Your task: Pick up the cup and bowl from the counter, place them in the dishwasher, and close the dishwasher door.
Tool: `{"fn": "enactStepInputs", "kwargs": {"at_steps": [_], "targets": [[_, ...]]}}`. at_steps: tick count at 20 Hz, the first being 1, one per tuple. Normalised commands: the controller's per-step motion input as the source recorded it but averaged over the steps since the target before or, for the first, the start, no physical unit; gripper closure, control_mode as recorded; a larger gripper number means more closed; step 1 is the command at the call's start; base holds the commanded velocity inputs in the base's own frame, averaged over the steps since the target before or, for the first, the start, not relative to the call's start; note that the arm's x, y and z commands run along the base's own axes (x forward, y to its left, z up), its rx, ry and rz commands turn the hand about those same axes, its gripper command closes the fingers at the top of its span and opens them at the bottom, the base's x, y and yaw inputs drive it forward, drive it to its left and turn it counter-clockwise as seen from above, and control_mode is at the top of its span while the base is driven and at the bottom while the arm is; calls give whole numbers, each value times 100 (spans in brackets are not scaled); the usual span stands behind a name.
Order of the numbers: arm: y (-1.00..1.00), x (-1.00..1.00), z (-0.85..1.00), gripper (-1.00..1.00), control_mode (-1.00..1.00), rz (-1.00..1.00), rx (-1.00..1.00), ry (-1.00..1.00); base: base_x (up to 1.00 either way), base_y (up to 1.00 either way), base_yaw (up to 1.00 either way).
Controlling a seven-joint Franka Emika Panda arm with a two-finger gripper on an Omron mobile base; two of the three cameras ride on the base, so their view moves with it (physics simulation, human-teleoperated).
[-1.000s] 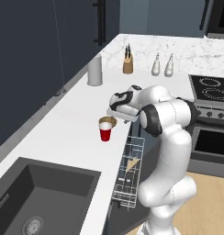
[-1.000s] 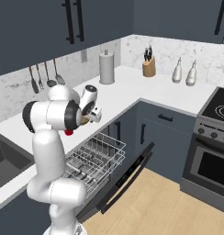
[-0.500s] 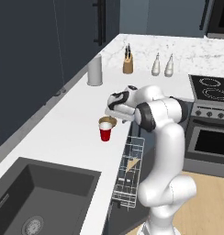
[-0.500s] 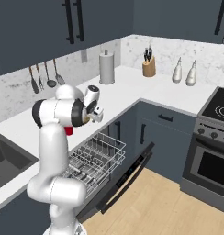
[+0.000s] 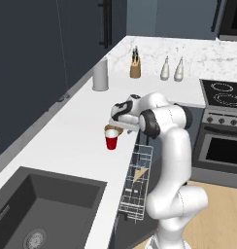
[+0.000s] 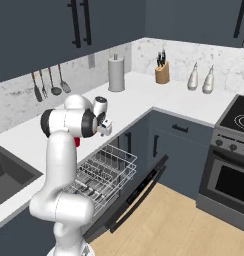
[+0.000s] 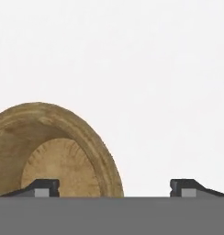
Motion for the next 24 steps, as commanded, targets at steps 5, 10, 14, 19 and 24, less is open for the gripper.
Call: {"fn": "enactStepInputs", "kwargs": {"at_steps": [5, 10, 14, 19, 24], "targets": [[14, 17, -23, 100, -100, -3, -1, 0, 0, 0, 0], [3, 10, -5, 100, -100, -2, 0, 0, 0, 0, 0], [-73, -17, 0, 100, -100, -16, 2, 1, 0, 0, 0], [-100, -61, 4, 100, -100, -15, 9, 1, 0, 0, 0], [-83, -100, 0, 100, -100, -1, 4, -1, 0, 0, 0]]}}
